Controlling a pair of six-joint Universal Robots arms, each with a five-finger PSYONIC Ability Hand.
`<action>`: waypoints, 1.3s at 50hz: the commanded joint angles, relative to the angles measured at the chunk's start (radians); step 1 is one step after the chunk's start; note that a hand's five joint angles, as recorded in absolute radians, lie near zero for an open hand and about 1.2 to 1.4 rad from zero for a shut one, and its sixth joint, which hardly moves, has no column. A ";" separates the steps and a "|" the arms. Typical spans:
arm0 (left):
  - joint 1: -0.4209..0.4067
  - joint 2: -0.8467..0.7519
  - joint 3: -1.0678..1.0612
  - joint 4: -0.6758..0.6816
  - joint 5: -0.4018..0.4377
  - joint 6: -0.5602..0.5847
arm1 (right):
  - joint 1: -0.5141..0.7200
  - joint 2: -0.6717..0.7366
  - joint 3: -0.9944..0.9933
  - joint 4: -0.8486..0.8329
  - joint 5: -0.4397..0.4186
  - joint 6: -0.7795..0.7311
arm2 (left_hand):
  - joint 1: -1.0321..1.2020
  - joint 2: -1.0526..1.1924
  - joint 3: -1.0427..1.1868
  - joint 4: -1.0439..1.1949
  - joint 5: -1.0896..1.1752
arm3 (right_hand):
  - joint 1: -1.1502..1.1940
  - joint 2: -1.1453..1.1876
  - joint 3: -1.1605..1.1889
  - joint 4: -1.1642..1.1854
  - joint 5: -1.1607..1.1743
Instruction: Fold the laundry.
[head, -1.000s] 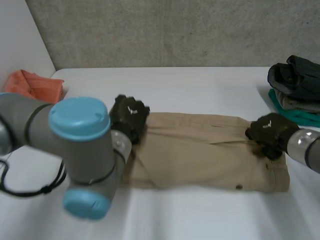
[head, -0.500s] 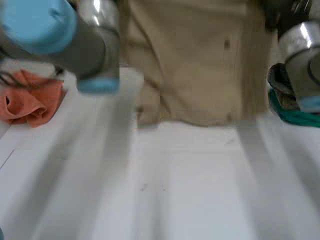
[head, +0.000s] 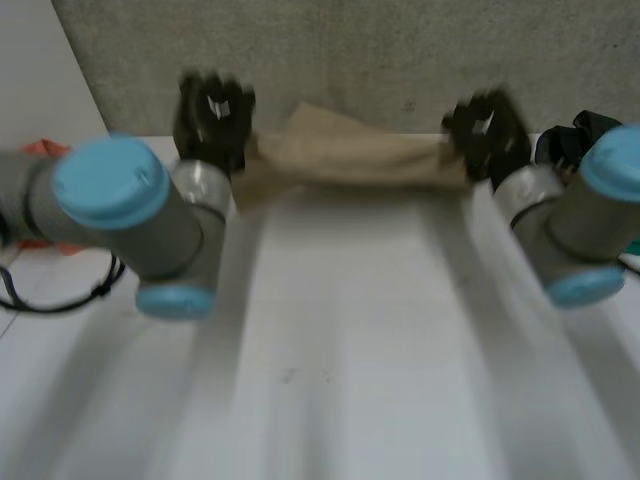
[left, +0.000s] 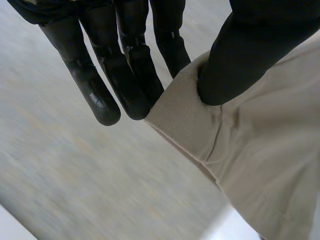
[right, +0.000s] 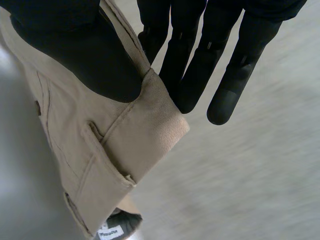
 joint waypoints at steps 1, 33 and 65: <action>-0.026 -0.101 -0.170 -0.001 -0.004 -0.012 | 0.026 0.118 0.087 0.110 0.010 -0.051 | 0.238 0.196 0.200 0.194 0.235 | 0.309 0.209 0.201 0.196 0.187; -0.267 0.525 -0.651 -0.782 -0.004 -0.064 | -0.067 -0.486 0.612 0.982 0.070 -0.424 | 0.238 0.196 0.200 0.194 0.235 | 0.309 0.209 0.201 0.196 0.187; -0.123 -0.518 0.556 0.076 0.037 0.295 | -0.083 0.057 0.106 0.131 0.151 -0.281 | 0.238 0.196 0.200 0.194 0.235 | 0.309 0.209 0.201 0.196 0.187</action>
